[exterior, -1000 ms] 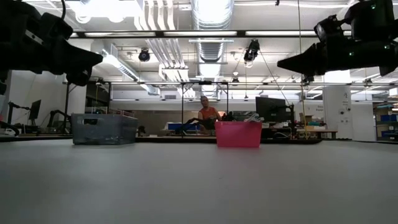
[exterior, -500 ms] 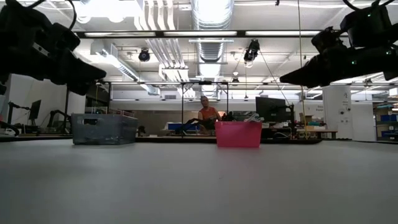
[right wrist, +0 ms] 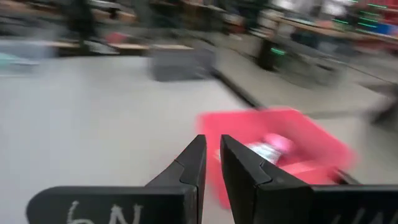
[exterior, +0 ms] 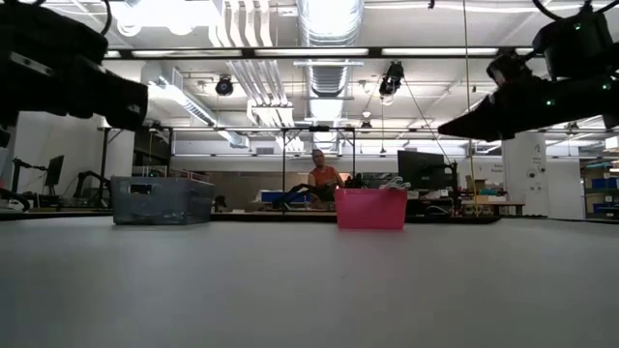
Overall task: Sort silverware by color (type)
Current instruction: Return to Home Position
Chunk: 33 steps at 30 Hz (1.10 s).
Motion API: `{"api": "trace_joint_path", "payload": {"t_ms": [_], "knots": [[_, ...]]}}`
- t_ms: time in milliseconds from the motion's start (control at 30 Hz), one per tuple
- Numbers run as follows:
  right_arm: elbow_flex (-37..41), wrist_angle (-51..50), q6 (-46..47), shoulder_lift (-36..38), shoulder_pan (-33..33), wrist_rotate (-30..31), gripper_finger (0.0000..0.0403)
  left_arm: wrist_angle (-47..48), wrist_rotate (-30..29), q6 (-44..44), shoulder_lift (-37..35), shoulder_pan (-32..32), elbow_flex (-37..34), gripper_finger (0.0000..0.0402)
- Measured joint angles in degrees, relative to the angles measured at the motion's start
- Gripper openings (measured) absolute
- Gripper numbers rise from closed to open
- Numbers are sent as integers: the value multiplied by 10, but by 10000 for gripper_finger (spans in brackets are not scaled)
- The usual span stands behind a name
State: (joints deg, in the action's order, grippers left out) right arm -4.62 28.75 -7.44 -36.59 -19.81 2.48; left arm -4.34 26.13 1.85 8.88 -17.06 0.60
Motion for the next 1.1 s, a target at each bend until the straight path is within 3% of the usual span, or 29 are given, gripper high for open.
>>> {"api": "trace_joint_path", "payload": {"t_ms": [133,333,467,867,1100], "knots": [[11,39,-15,11,0,-92,38,-2,70,10,-19,0,0,0],[15,26,-23,49,0,-100,38,-27,195,-17,-70,0,0,0],[15,-6,-38,90,0,-100,38,4,245,-20,-89,0,0,0],[16,-127,-84,232,0,-105,38,7,241,21,-77,0,0,0],[36,-139,-110,296,0,-105,38,7,239,27,-70,0,0,0]]}}
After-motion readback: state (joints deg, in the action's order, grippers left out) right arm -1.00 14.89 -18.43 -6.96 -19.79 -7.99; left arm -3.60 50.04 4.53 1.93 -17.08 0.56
